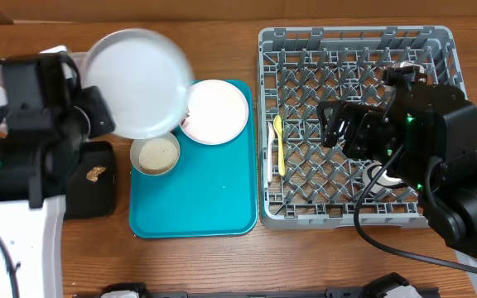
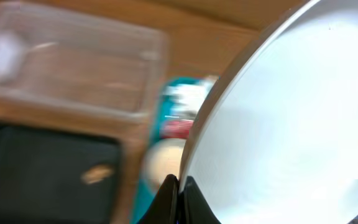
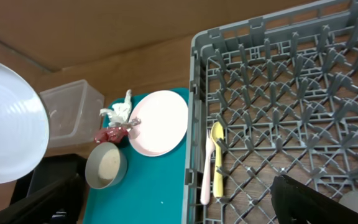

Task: Sort waste into correct bins and load items into the dishwasher rack
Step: 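Carry the grey plate toward the rack and hand it to the right gripper, then set the grey plate upright in the dish rack with the right gripper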

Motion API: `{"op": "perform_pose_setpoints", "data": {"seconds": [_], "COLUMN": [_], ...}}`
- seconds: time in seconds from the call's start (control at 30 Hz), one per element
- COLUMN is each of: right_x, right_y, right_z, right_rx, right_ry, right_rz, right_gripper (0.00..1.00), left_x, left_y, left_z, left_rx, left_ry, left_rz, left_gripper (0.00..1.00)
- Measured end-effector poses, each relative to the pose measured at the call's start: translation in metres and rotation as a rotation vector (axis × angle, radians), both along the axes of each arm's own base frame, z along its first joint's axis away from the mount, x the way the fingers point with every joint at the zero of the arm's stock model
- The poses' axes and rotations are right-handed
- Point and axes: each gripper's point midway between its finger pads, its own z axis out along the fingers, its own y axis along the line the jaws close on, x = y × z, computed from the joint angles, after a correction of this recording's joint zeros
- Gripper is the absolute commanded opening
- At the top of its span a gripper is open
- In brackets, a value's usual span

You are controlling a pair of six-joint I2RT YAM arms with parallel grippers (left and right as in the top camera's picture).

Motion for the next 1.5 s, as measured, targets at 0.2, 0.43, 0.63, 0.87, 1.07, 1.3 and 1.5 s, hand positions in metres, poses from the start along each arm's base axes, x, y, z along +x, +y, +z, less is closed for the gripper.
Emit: {"op": "perform_pose_setpoints", "data": {"seconds": [0.2,0.43,0.63,0.87,1.07,1.3,1.5], "right_x": [-0.005,-0.021,-0.031,-0.031,-0.027,-0.017,0.003], "right_y": [0.031,0.06,0.088,0.102,0.102,0.077,0.008], "right_z": [0.017,0.026,0.022,0.021,0.025,0.017,-0.005], "right_rx": [0.012,0.034,0.073,0.099,0.093,0.015,-0.151], "right_ry": [-0.094,-0.156,-0.164,-0.185,-0.211,-0.164,-0.068], "right_rz": [0.236,0.476,0.692,0.796,0.787,0.603,0.246], "right_gripper": [0.93,0.92,0.66,0.24,0.07,0.04,0.12], "left_x": [-0.009,-0.022,-0.032,-0.038,-0.037,-0.033,-0.032], "left_y": [-0.066,-0.114,-0.148,-0.167,-0.166,-0.162,-0.158], "left_z": [0.013,0.026,0.036,0.04,0.04,0.038,0.034], "left_rx": [-0.178,-0.288,-0.312,-0.313,-0.292,-0.269,-0.248], "left_ry": [-0.046,-0.085,-0.119,-0.136,-0.141,-0.144,-0.126], "left_rz": [-0.374,-0.62,-0.771,-0.841,-0.84,-0.823,-0.799], "left_gripper": [0.04,0.04,0.04,0.04,0.38,1.0,1.0]}}
